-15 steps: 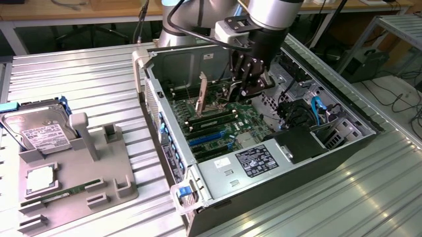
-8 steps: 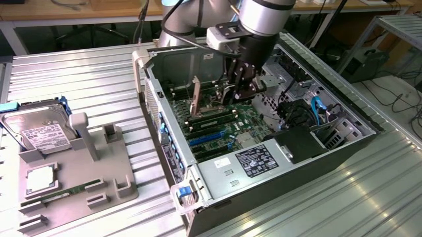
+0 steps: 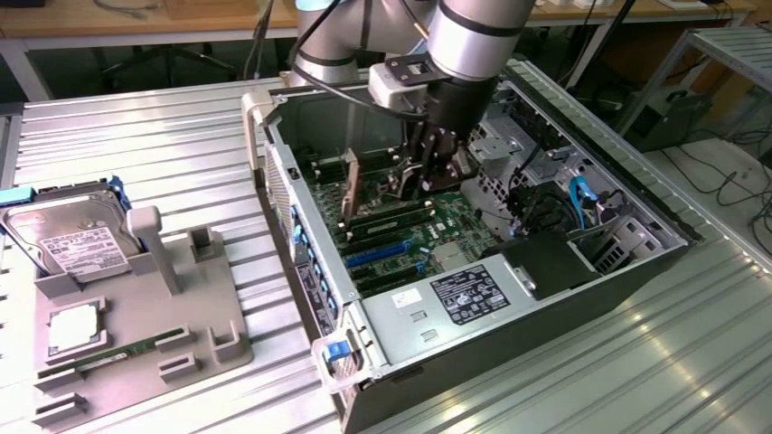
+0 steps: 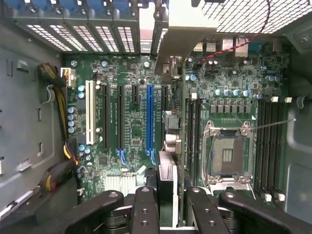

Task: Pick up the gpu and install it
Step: 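Insert the gpu into the slot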

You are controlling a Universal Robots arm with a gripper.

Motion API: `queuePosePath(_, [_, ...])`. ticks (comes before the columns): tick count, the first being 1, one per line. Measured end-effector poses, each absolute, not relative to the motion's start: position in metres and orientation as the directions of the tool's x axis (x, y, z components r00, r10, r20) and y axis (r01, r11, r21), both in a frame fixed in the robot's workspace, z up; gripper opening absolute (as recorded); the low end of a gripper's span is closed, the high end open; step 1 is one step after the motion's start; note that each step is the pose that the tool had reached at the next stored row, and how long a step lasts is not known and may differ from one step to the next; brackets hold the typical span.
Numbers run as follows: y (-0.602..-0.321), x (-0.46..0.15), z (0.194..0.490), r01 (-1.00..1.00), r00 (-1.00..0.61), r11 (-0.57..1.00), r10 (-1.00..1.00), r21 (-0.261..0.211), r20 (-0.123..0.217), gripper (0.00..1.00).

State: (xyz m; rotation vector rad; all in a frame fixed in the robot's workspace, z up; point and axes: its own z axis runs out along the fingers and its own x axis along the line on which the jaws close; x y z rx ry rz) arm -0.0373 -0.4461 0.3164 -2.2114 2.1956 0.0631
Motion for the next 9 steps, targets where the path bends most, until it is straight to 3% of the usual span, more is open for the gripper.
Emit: queuePosePath(9, [-0.449,-0.043,0.302,-1.000,0.007,-0.008,-0.999,0.011,-0.046,0.28])
